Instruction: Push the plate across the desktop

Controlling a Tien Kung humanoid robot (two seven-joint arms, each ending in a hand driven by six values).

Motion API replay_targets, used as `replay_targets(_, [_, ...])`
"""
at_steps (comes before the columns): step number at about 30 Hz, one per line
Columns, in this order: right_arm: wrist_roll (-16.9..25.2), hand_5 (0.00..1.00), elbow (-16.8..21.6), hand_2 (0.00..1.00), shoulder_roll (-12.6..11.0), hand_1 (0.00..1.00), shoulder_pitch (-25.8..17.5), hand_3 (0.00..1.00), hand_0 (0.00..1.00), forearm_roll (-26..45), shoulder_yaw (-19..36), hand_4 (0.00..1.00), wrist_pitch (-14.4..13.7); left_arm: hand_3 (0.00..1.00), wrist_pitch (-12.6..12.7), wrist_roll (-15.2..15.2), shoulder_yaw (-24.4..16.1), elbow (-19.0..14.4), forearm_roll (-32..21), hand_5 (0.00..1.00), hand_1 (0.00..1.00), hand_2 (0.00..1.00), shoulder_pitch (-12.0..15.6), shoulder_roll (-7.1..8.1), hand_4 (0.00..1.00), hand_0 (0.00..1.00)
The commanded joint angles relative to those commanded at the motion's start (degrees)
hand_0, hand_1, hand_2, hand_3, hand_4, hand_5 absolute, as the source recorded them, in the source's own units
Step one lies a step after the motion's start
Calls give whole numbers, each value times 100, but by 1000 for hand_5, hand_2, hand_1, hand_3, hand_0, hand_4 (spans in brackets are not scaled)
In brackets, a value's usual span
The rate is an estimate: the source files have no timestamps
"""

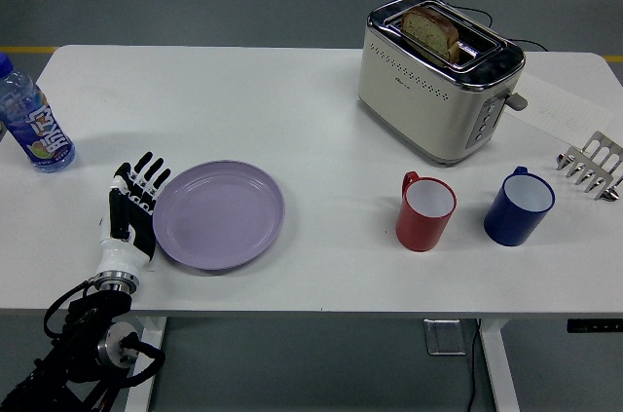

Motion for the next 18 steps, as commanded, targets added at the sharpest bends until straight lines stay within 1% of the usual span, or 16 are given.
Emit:
replay_targets(7, [5, 540, -1, 609, -9, 523, 24, 593, 590, -4, -5, 356, 4, 838, 2, -13, 218, 31, -49, 998, 860, 861, -94, 0, 528, 816])
replay_targets(18, [1, 539, -1, 609, -11, 523, 31, 593, 590, -20, 2, 357, 3, 837, 0, -23, 416, 53, -112, 998, 860, 861, -139, 0, 527, 816])
